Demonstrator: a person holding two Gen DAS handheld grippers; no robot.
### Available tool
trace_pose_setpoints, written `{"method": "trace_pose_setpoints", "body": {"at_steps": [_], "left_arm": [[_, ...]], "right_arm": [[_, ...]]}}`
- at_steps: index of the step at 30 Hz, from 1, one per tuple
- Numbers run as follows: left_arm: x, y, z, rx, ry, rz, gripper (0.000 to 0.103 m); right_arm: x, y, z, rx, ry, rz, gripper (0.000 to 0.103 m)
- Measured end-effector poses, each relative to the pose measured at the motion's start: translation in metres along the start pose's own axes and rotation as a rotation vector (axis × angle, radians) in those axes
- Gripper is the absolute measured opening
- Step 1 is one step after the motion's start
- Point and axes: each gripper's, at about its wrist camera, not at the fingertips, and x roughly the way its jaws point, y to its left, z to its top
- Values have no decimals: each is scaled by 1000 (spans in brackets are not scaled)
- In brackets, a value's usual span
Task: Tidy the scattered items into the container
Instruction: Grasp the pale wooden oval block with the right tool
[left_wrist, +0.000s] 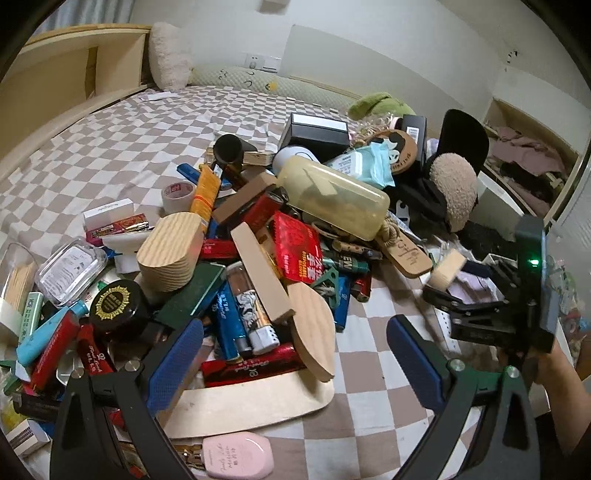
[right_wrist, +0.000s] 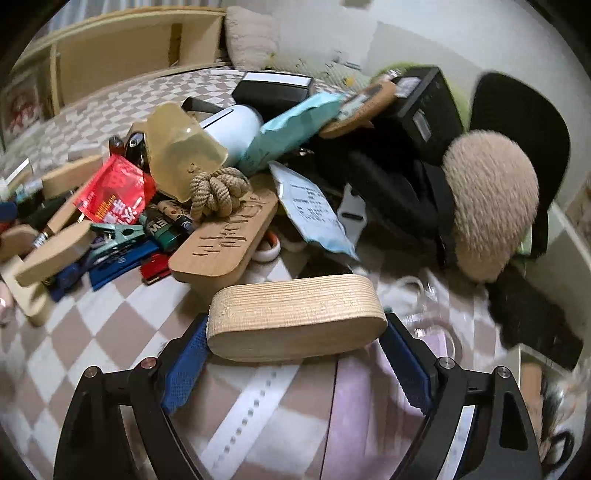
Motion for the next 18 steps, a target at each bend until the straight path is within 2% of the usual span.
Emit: {"method": "trace_pose_setpoints", "body": {"at_steps": [6,12,13,15,18], "left_arm": [[2,-4,0,15,-1,-5,99],[7,-22,-7,80,-1,-28,99],[8,-24,-8,88,2,-28,97],[12,-27,-10,101,16,-31,83],[19,-30,-14,105,42,-37,74]], "right_arm": [[-25,-23,-7,179,4,71,90],[-47,-40,-16,323,-14,101,90],[-48,-42,-18,338,-12,104,90],[-50,-45,-23,371,-4,113,90],[-56,-48,-31,406,0,131,90]]}}
